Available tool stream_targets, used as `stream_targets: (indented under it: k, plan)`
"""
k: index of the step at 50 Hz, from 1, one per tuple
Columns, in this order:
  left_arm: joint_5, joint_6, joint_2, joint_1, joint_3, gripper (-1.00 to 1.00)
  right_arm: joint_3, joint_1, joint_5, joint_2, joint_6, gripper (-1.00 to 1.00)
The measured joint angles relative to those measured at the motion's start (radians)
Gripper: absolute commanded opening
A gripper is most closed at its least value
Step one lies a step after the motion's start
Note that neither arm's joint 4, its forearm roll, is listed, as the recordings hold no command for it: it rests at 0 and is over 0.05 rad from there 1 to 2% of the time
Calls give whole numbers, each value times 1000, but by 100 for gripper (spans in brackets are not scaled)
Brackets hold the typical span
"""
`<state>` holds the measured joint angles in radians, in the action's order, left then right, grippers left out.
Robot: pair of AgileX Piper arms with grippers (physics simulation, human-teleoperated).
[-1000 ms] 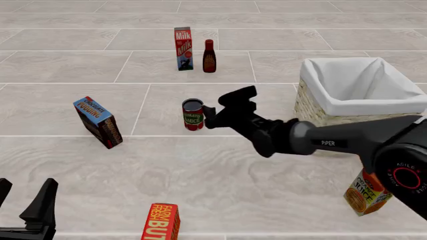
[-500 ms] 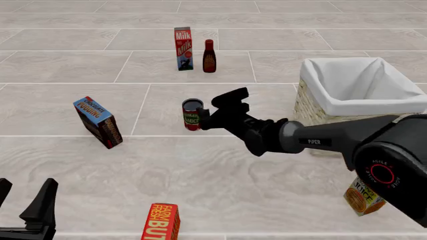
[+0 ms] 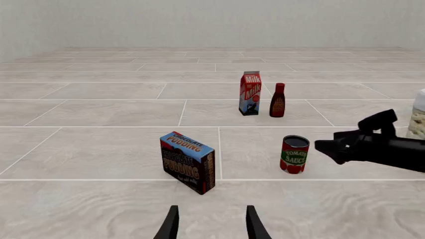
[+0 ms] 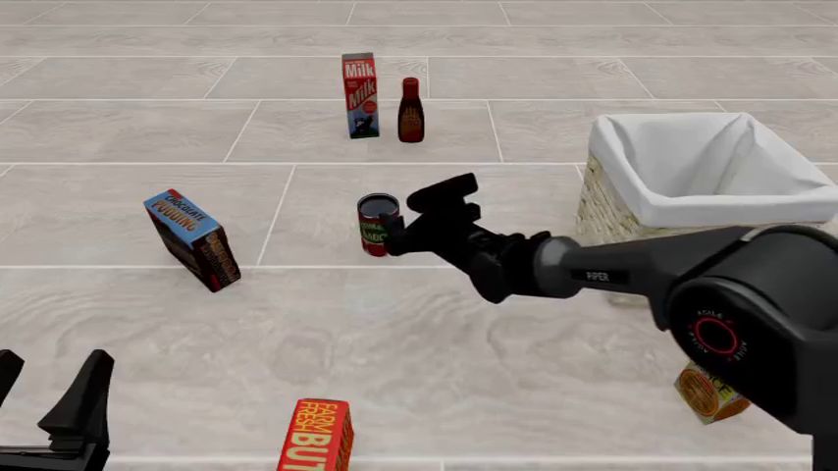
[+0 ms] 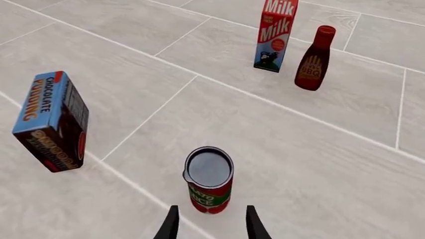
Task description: Pick the tomato sauce and place it in the basket.
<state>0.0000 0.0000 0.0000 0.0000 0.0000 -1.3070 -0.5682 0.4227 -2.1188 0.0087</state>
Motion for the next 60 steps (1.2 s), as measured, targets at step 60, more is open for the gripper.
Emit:
stream_targets:
  k: [60]
  plan:
    - [0,0,0,0,0,100,-161,1,-51,-129,4,100]
